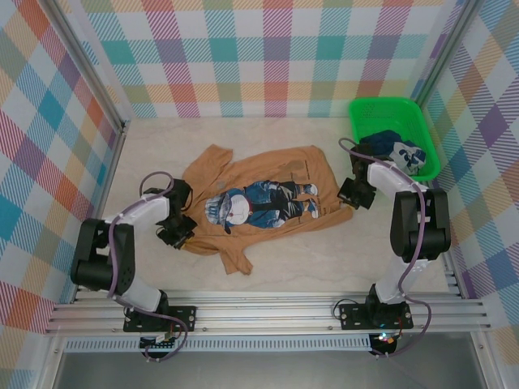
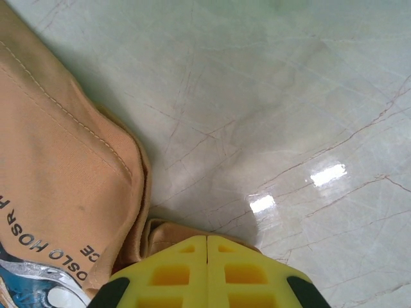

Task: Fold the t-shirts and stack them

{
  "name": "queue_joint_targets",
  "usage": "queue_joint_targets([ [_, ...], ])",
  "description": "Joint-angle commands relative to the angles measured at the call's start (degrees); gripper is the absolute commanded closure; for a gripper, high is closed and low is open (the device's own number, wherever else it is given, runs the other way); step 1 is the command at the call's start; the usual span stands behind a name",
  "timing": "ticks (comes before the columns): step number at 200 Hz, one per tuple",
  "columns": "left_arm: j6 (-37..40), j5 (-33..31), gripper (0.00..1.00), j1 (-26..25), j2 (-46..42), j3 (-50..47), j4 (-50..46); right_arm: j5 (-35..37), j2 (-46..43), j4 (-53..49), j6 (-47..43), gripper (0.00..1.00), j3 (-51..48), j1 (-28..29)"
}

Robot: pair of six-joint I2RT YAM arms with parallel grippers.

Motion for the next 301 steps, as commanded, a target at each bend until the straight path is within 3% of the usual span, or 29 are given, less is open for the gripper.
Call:
queue_joint_targets([
  [1,-0.7,-2.7,0.83,2.3,5.7,2.5,3.4,0.4,0.5,-0.7,-1.0,1.0,1.2,-0.4],
  [27,5.9,-8.2,0.87,5.8,13.5,10.3,2.3,-1.2,0.0,0.1,-1.2,1.0,0.8,-0.4],
  [72,19.9,-14.6,0.86,7.7,26.5,34.2,1.8,-5.7,0.9,1.1,-1.4,1.0,1.2,0.5],
  [90,24.8,-16.5,0.77,6.7,30.3,42.7,1.8,-5.9,1.8,0.9,-1.0,1.0,1.9,0.6],
  [111,27.2,-19.2,0.65,2.9,28.1,46.4,1.3,-6.0,2.7,0.0,-1.0,1.0,3.7,0.6],
  [126,23.0,-20.5,0.65,-0.4,24.1,44.2,-2.9,-5.7,3.3,-0.7,-1.3,1.0,5.0,0.6],
  [138,16.4,-17.5,0.68,-1.4,19.0,37.0,-4.6,-5.7,3.8,-1.1,-1.5,1.0,5.8,0.7],
  [162,4.9,-5.4,0.73,-2.9,8.4,17.9,2.4,-6.3,4.5,-1.1,-1.7,1.0,6.3,0.7],
  [180,-0.2,2.5,0.71,-4.1,5.5,10.2,10.6,-6.6,4.4,-0.7,-1.7,1.0,5.8,0.6],
  [219,-3.8,4.9,0.58,-5.5,6.1,8.5,18.8,-6.7,3.5,-0.2,-1.9,1.0,4.0,0.6],
  [277,-5.7,8.4,0.62,-7.7,10.4,9.6,21.1,-6.8,2.1,0.8,-1.5,1.0,1.2,0.7],
  [301,-5.7,8.4,0.69,-9.4,12.6,11.2,20.9,-6.9,1.9,0.9,-1.5,1.0,0.7,0.7],
])
